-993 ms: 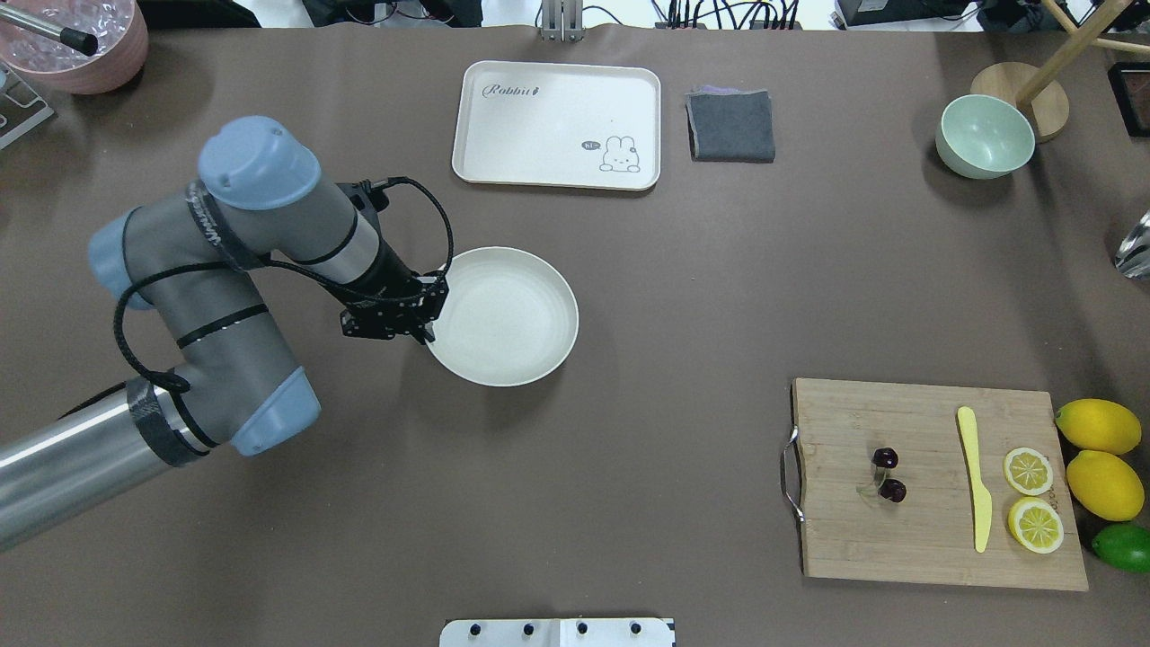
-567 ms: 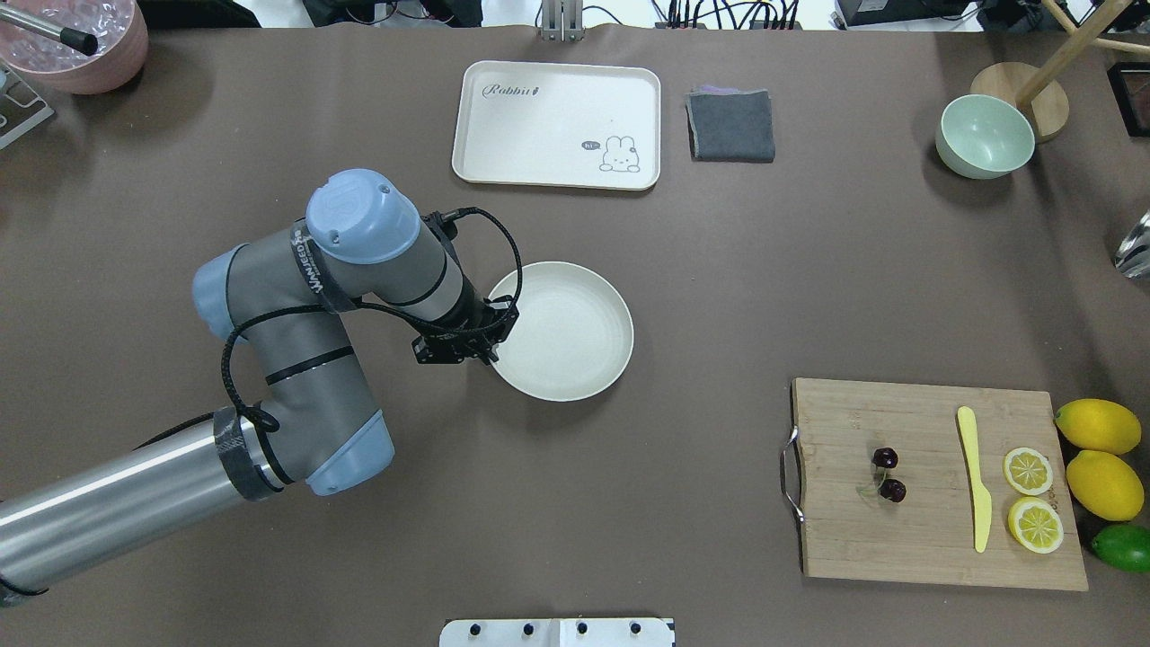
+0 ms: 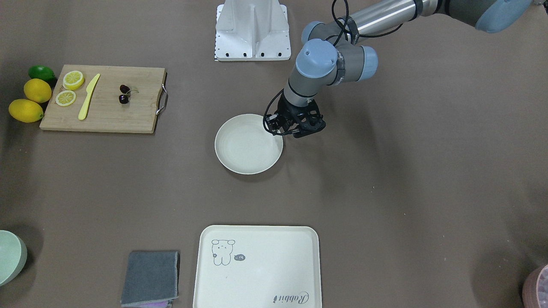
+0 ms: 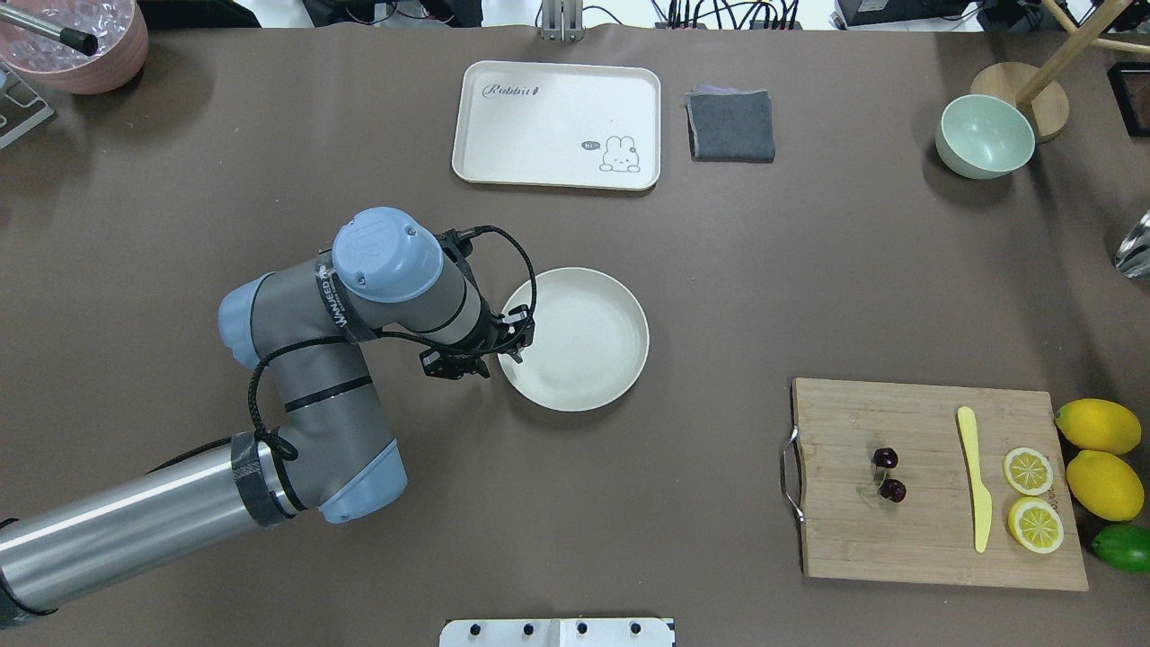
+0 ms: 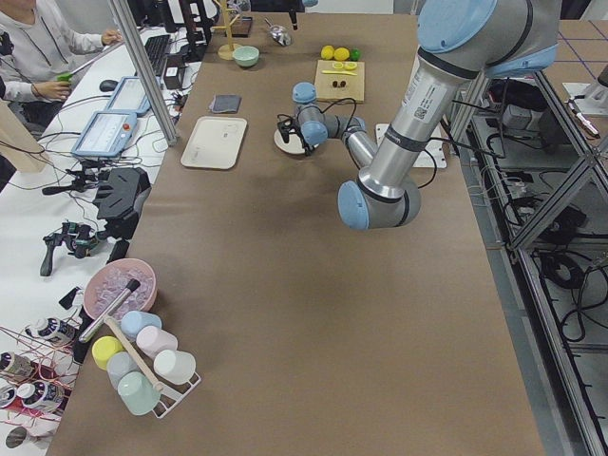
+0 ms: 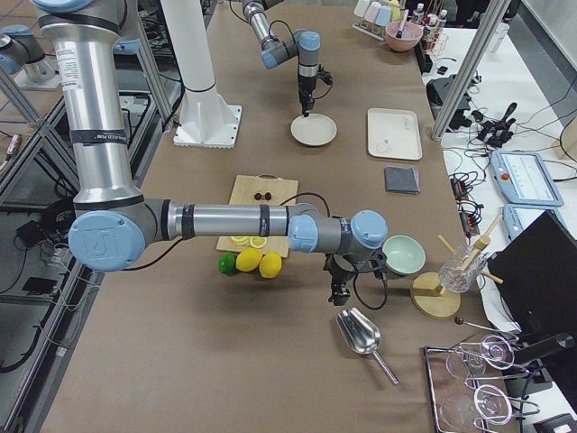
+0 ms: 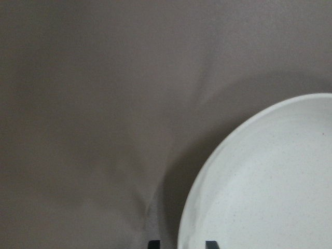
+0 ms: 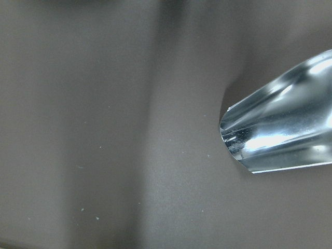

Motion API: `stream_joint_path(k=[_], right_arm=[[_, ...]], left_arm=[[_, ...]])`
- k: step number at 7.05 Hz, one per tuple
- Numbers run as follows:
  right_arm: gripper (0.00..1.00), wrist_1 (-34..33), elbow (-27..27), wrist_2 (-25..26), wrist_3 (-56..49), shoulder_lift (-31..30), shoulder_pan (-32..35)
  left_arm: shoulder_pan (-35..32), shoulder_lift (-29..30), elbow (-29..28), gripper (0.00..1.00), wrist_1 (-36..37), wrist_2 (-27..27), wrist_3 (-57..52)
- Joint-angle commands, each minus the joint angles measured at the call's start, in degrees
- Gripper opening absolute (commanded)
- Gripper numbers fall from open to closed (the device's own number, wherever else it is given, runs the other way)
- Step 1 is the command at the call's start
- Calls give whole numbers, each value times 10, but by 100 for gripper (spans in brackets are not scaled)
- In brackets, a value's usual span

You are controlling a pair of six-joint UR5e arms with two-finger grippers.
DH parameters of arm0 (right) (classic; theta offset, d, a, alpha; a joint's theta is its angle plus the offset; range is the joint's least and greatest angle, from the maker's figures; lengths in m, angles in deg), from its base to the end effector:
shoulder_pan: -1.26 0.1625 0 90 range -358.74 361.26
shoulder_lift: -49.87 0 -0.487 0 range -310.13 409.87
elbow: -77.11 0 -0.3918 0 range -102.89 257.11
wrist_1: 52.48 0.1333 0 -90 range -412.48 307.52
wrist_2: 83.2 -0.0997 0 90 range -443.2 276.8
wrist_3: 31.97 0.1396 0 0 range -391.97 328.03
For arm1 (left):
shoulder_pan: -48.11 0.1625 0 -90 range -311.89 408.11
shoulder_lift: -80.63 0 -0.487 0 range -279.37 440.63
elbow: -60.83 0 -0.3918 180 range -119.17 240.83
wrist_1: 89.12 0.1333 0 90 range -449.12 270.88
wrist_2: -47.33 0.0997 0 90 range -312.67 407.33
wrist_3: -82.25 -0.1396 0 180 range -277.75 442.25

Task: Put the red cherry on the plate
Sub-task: 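Drag the white bowl with the left gripper toward the table center, then release the bowl and draw the left arm back out of view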

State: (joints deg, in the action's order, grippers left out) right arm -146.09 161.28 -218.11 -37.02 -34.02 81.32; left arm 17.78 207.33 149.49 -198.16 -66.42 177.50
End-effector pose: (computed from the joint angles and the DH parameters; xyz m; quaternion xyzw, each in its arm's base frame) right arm -0.0585 -0.5353 0.7493 -0.0431 -0.3803 -0.1095 0.9173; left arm 0.6278 -0.4566 0.3195 -0.0815 0.4764 -0.1764 0.8575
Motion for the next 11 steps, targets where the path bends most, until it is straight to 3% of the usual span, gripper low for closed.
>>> stream_joint_path(k=[1,3,5,8,11], right_arm=[[100,-3,-1,1,0,3,-2],[100,-3,3,0,10,3,-3],[100,-3,5,-2,17,3,-4],[100,-1,7,-11,25,3,-6],[100,0,5,-11,25,3,-10]], left_arm=[[-51,-34,31,98,3,-48,-17],[-141,-84,40,98,8,-118,-135],[-252,-148,37,98,37,-202,-341],[-358,-213,17,98,123,-209,-640],[-435,-248,-47,98,138,-202,-867]])
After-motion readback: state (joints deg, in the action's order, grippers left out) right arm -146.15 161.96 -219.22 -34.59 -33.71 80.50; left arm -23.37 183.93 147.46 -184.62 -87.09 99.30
